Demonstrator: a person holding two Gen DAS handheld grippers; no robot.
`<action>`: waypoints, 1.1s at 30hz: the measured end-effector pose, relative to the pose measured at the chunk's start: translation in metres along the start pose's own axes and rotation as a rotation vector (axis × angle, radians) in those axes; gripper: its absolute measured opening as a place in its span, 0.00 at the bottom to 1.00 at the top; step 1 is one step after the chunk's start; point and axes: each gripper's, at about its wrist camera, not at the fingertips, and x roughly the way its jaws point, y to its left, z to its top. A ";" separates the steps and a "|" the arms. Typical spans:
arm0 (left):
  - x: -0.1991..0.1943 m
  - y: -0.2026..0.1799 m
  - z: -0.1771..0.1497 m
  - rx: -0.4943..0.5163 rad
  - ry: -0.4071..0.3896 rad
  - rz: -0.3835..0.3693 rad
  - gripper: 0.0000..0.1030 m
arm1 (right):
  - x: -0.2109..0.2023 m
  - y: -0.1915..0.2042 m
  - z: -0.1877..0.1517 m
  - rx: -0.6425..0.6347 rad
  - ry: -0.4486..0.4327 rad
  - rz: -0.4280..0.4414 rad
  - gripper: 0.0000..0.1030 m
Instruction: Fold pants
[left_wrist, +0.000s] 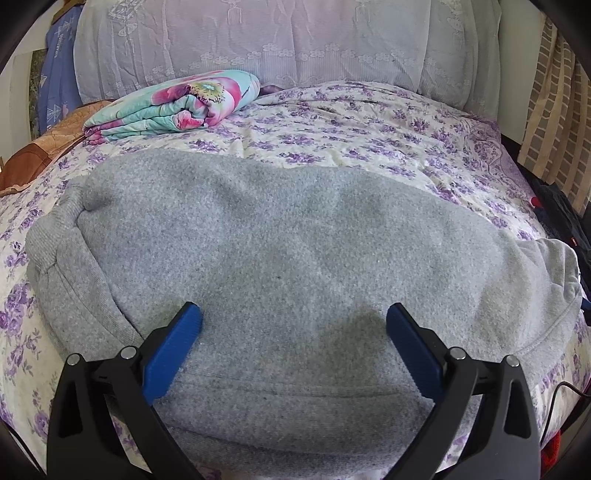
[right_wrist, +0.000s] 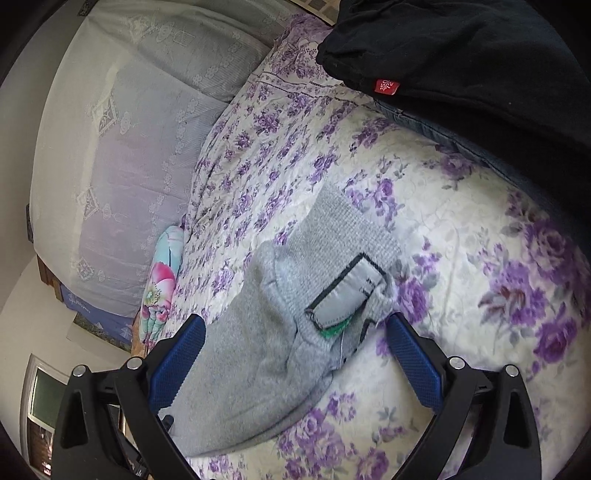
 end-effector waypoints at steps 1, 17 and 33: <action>0.000 0.000 0.000 0.000 0.000 -0.001 0.95 | 0.003 0.001 0.002 -0.011 -0.005 -0.010 0.96; -0.016 -0.011 0.017 -0.016 -0.036 -0.101 0.95 | 0.015 0.010 0.000 -0.156 -0.013 -0.048 0.69; -0.009 -0.029 -0.026 0.113 0.052 -0.057 0.95 | 0.191 0.245 -0.038 -0.564 0.449 0.288 0.68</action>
